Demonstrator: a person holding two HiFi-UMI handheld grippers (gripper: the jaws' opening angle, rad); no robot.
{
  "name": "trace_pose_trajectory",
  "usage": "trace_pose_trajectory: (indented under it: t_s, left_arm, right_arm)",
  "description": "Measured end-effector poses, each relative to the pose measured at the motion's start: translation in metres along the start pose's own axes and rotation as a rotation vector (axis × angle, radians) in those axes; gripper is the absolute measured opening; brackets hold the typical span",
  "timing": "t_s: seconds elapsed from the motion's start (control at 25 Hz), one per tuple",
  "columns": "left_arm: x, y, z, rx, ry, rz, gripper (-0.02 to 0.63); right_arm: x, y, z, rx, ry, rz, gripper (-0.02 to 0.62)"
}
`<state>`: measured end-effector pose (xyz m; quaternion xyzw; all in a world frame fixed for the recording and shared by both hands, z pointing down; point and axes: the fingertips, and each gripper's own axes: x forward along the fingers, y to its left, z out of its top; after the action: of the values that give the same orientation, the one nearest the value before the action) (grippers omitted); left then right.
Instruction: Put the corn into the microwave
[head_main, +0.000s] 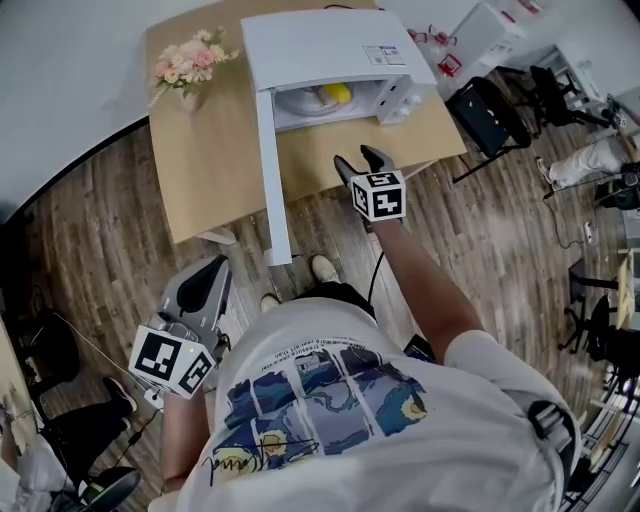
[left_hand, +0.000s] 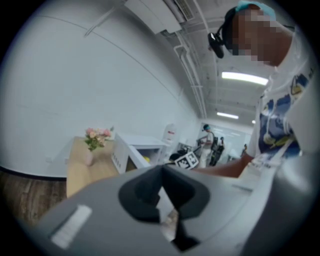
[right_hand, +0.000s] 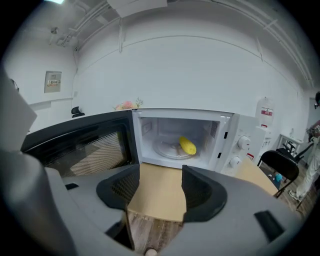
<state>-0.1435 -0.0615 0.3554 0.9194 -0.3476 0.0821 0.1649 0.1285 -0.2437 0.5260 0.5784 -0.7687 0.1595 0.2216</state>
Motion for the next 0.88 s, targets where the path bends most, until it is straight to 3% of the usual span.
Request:
trace_pose_trajectory:
  t_s: [0.2,0.56,0.76,0.88]
  left_arm:
    - [-0.016,-0.001,-0.014,0.027,0.017,-0.043,0.009]
    - [-0.028,-0.005,-0.032,0.031,0.027,-0.112,0.009]
    - [-0.032,-0.005,-0.035,0.03,0.023,-0.133,0.009]
    - [-0.034,-0.005,-0.036,0.032,0.027,-0.147,0.009]
  right_arm:
    - [-0.043,0.03,-0.003,0.008,-0.022,0.008,0.253]
    - [-0.118,0.08,-0.002,-0.002,-0.067,0.039,0.168]
    - [-0.14,0.098,0.003,-0.056,-0.083,0.053,0.047]
    - [-0.149,0.109,0.006,-0.06,-0.089,0.074,0.018]
